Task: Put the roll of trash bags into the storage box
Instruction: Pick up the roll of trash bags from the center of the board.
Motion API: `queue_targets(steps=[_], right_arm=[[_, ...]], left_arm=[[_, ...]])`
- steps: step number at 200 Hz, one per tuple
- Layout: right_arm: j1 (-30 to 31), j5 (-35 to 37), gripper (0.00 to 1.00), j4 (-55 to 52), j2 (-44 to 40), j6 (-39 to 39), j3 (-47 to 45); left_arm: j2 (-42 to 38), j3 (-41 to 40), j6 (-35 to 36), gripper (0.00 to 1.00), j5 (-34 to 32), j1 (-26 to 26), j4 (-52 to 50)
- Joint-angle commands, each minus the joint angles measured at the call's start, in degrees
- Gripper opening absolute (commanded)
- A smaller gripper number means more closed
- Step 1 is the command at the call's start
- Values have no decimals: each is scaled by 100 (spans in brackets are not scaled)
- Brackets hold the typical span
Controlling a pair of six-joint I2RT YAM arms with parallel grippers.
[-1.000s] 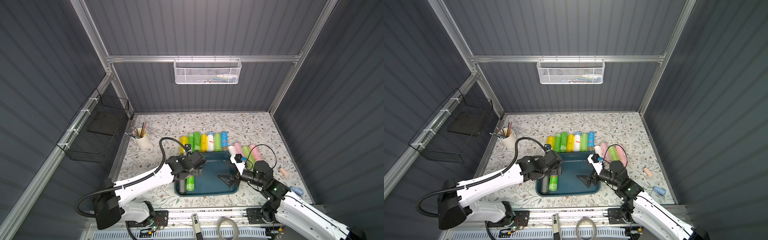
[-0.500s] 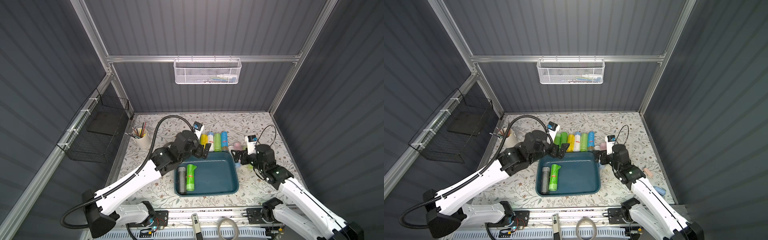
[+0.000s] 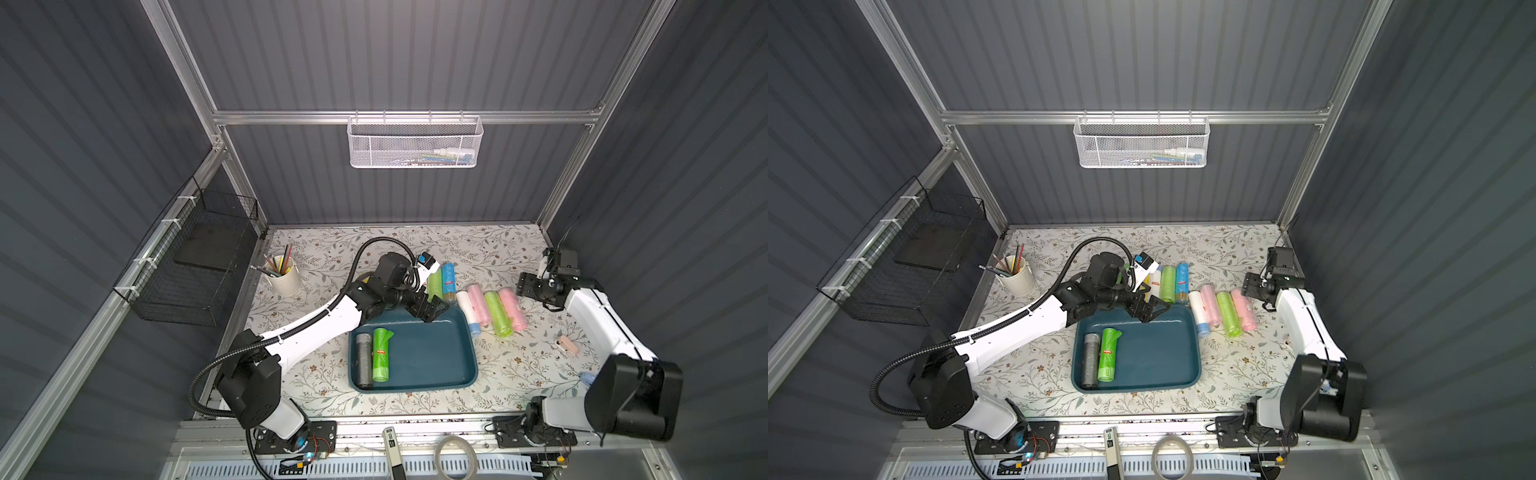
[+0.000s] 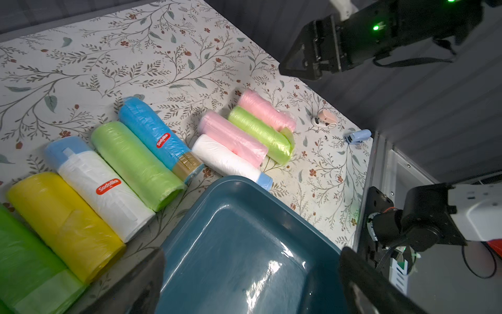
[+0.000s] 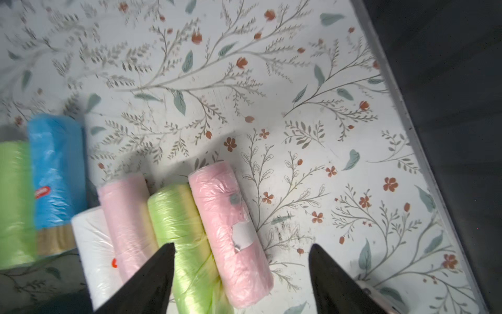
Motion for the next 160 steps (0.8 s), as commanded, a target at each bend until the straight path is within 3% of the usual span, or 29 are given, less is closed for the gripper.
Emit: queue_targets(steps=[1,23,84,160], right_arm=[[-1,-226,69,-479,481,-240,125],[2,-252,63,-370,788,-161,79],[15,-520,67,-181,857,-230,-3],[30,-627,70,-103,1022,-74,-171]], left_arm=[[-158,239,276,100,175,1,-385],[-200,94,437,100,188,2,-276],[-281,-59,500,100,-123,1,-207],[-295,-166,423,100,30,1,-153]])
